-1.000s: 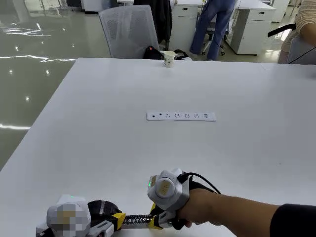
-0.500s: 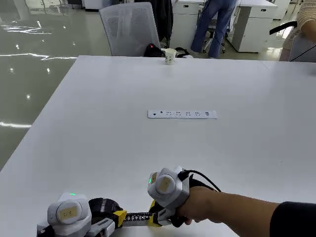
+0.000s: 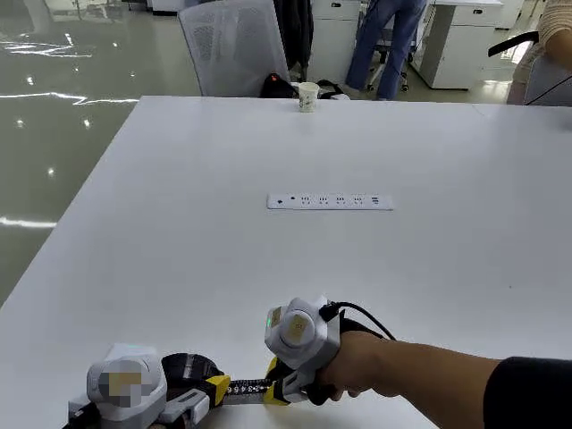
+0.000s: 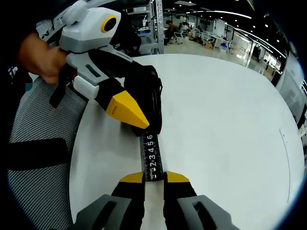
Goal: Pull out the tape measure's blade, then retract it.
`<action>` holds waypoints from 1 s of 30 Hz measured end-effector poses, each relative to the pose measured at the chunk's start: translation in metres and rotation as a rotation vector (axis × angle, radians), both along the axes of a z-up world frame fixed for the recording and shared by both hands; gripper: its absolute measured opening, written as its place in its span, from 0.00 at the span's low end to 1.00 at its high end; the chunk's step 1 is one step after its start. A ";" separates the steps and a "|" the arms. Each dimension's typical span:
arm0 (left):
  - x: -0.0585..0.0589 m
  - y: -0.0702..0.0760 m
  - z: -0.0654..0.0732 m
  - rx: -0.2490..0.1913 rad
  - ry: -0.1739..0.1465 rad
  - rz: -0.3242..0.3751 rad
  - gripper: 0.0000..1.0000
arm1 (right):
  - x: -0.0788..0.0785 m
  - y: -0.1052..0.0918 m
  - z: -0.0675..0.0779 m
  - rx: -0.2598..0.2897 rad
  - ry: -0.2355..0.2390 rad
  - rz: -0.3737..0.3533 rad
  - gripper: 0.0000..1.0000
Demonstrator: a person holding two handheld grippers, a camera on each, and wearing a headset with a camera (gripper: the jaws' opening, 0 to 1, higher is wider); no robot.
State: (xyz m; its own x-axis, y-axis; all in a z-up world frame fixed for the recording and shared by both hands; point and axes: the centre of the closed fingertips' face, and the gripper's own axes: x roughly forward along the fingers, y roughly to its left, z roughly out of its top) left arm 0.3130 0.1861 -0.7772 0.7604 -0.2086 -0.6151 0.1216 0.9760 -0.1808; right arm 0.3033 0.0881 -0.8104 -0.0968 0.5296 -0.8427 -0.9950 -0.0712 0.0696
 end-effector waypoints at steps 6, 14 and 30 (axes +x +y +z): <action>0.000 0.000 0.000 0.000 0.000 0.001 0.58 | -0.001 0.003 -0.001 0.004 -0.003 0.000 0.11; 0.000 0.001 0.000 -0.002 0.002 0.003 0.58 | 0.000 0.011 0.000 0.013 0.027 -0.063 0.11; 0.000 0.001 0.000 -0.002 0.001 0.002 0.59 | -0.002 0.019 0.000 0.020 -0.011 -0.004 0.12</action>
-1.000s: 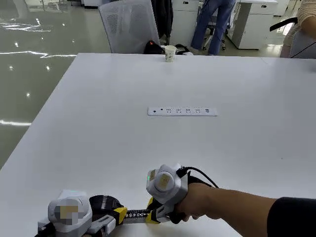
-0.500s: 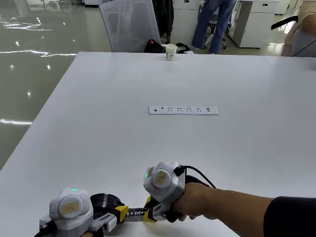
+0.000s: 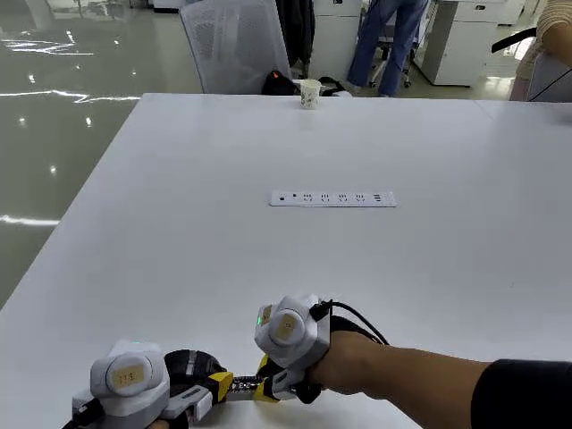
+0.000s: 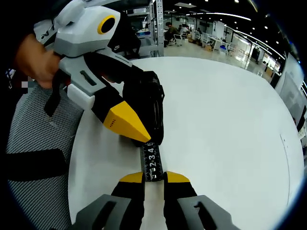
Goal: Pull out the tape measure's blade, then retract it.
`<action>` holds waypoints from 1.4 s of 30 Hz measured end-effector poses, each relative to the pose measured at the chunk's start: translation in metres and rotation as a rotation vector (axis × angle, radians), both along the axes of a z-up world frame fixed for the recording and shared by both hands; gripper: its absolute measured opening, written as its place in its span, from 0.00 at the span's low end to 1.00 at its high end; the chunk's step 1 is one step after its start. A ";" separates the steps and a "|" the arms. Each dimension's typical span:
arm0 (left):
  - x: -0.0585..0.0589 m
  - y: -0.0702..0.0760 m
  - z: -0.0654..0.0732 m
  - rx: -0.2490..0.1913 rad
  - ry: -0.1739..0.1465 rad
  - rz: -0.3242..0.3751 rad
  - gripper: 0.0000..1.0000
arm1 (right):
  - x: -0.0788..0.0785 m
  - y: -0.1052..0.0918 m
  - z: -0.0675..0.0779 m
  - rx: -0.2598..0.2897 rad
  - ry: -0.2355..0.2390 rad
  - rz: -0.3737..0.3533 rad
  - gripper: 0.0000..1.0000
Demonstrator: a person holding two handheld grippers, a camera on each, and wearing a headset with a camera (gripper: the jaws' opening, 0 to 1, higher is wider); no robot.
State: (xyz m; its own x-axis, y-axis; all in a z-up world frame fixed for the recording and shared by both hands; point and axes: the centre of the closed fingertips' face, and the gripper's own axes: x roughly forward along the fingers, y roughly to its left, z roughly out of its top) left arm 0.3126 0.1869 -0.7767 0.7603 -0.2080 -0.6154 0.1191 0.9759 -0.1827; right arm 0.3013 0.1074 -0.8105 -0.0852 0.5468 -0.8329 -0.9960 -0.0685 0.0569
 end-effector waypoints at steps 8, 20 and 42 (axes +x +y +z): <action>0.000 0.000 0.000 -0.001 0.000 0.001 0.59 | -0.002 0.006 0.001 0.030 0.013 0.003 0.12; -0.001 0.000 -0.001 -0.002 0.002 0.001 0.59 | -0.004 0.012 0.000 0.048 0.013 0.008 0.12; -0.001 -0.001 0.000 -0.007 0.004 0.003 0.59 | -0.005 0.024 0.002 0.081 0.042 -0.015 0.12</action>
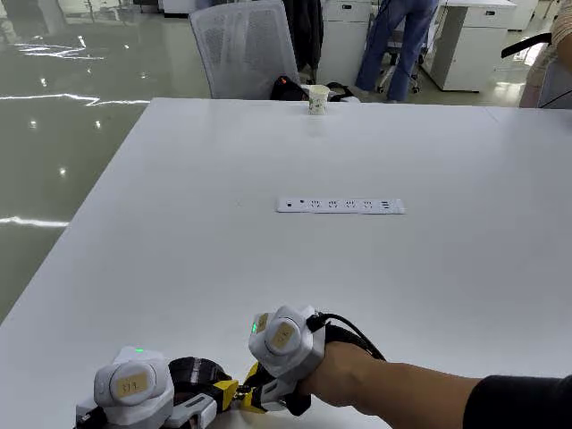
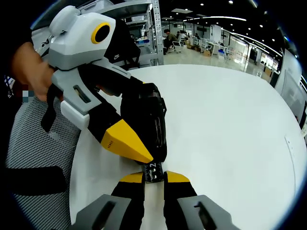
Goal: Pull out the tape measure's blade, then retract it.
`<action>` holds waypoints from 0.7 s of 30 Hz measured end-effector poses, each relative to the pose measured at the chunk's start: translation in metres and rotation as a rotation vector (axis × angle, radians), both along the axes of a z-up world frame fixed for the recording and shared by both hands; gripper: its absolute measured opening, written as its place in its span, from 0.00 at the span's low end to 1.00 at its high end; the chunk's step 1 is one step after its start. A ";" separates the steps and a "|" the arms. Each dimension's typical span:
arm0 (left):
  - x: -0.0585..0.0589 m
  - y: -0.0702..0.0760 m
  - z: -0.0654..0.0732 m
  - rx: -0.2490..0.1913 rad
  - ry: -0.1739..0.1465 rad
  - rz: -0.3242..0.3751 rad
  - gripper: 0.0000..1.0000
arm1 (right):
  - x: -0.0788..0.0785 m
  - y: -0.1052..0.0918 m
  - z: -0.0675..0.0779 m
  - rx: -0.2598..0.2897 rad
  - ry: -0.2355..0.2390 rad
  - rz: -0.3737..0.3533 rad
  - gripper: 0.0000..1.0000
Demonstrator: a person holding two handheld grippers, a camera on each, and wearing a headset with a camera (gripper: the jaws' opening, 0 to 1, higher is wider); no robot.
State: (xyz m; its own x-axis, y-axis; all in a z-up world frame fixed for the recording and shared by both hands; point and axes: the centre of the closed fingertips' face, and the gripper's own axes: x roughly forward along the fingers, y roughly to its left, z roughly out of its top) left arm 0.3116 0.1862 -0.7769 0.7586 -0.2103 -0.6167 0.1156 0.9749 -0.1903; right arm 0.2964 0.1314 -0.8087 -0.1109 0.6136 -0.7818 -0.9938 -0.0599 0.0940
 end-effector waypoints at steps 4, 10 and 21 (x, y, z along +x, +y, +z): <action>0.000 0.000 0.000 -0.001 -0.001 0.000 0.59 | 0.000 0.002 0.000 0.002 0.002 -0.002 0.12; 0.000 0.000 0.000 -0.002 0.000 0.001 0.59 | 0.000 0.005 0.000 0.007 0.003 -0.002 0.12; 0.001 0.000 0.000 -0.003 -0.001 0.002 0.59 | -0.001 0.008 0.001 0.009 0.000 -0.008 0.12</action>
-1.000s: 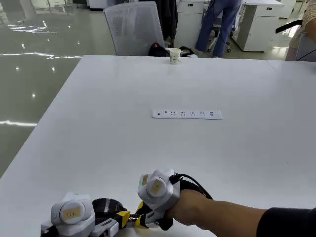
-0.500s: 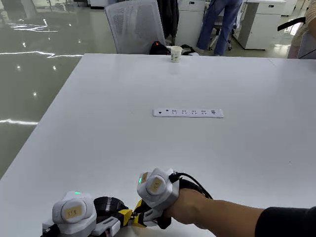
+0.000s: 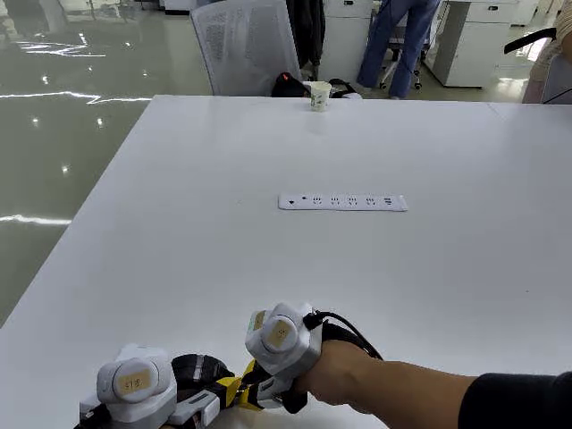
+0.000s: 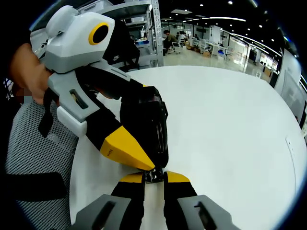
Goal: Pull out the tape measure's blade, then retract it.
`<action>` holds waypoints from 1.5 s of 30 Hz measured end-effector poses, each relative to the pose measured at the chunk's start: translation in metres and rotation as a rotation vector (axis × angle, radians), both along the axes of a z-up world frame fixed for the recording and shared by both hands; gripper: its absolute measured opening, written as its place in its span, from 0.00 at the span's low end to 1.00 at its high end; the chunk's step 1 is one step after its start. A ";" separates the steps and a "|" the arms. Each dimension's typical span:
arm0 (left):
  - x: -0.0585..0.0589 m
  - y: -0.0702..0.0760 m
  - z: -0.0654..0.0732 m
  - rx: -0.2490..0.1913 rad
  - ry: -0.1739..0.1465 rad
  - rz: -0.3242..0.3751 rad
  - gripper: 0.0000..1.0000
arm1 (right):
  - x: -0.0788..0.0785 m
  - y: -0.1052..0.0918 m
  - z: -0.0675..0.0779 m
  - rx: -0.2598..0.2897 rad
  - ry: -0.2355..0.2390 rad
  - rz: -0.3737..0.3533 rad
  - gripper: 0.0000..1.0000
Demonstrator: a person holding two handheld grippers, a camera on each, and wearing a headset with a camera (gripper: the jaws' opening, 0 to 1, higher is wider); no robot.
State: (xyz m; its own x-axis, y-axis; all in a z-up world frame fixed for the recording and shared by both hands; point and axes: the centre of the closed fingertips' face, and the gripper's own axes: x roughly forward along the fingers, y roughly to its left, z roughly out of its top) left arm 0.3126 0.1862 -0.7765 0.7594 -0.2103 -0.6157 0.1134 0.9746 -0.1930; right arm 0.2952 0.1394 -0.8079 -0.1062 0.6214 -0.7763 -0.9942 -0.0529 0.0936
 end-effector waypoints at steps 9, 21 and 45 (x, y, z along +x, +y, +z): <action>0.000 0.000 0.000 0.009 -0.003 -0.001 0.60 | 0.001 0.001 0.000 0.002 0.018 -0.056 0.13; 0.002 0.000 0.000 0.008 0.005 0.017 0.62 | 0.001 -0.001 -0.001 0.000 0.011 -0.087 0.14; -0.019 -0.006 0.004 -0.029 -0.010 -0.103 0.97 | -0.003 -0.047 0.019 0.035 0.000 -0.160 0.20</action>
